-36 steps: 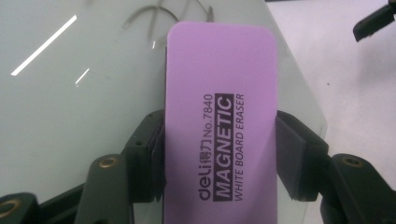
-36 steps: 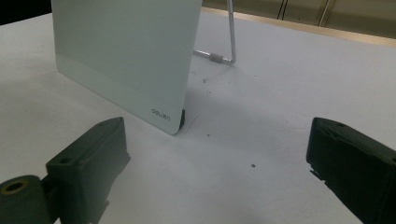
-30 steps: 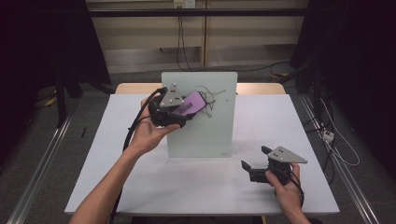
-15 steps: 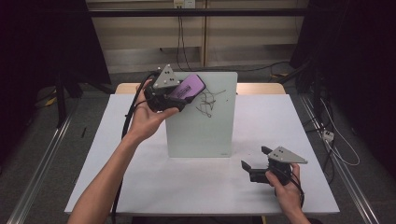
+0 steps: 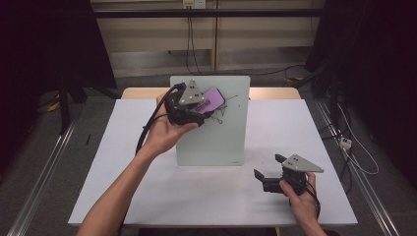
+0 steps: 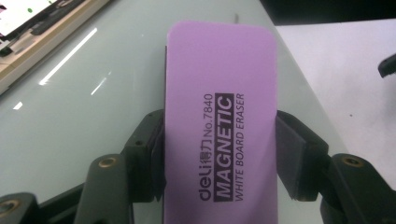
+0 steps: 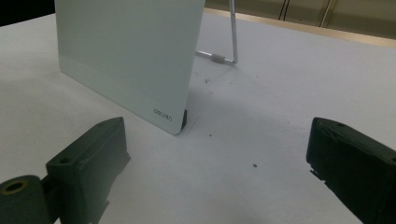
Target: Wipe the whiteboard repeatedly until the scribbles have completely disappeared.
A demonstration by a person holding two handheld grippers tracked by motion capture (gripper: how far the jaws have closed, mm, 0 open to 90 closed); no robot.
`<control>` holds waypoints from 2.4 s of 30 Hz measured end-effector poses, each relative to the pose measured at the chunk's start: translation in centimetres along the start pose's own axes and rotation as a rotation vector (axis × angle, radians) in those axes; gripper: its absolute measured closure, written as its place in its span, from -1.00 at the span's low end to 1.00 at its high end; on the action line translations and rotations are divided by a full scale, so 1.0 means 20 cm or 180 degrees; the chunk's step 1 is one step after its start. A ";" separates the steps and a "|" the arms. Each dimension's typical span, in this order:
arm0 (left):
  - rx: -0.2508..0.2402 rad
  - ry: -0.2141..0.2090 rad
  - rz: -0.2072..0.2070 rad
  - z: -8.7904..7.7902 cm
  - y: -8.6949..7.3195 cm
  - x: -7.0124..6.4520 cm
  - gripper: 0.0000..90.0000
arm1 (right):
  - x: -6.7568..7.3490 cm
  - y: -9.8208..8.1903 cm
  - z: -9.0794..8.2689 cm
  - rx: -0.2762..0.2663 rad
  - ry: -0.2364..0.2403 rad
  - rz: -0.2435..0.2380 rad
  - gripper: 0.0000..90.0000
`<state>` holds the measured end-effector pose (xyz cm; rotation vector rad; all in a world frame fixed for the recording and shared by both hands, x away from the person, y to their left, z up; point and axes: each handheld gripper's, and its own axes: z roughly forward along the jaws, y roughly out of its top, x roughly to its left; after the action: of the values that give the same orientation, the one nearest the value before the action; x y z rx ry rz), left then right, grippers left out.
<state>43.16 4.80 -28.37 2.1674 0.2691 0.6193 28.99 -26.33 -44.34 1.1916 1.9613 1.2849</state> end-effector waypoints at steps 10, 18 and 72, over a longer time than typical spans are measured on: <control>0.0132 -0.0145 0.0147 0.10 -0.04 -0.12 -0.09 | 0.00 0.00 0.00 -0.0021 0.0023 -0.0018 -0.89; 0.0330 -0.0351 0.0305 0.21 -0.10 -0.27 -0.09 | 0.00 0.00 -0.01 -0.0019 0.0018 -0.0016 -0.89; 0.0536 -0.0286 0.0152 0.12 -0.22 -0.25 -0.09 | 0.00 0.00 0.00 -0.0009 0.0008 -0.0002 -0.89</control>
<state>40.30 3.96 -34.79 2.3626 0.2289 0.5405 28.93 -26.37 -44.36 1.1886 1.9608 1.2890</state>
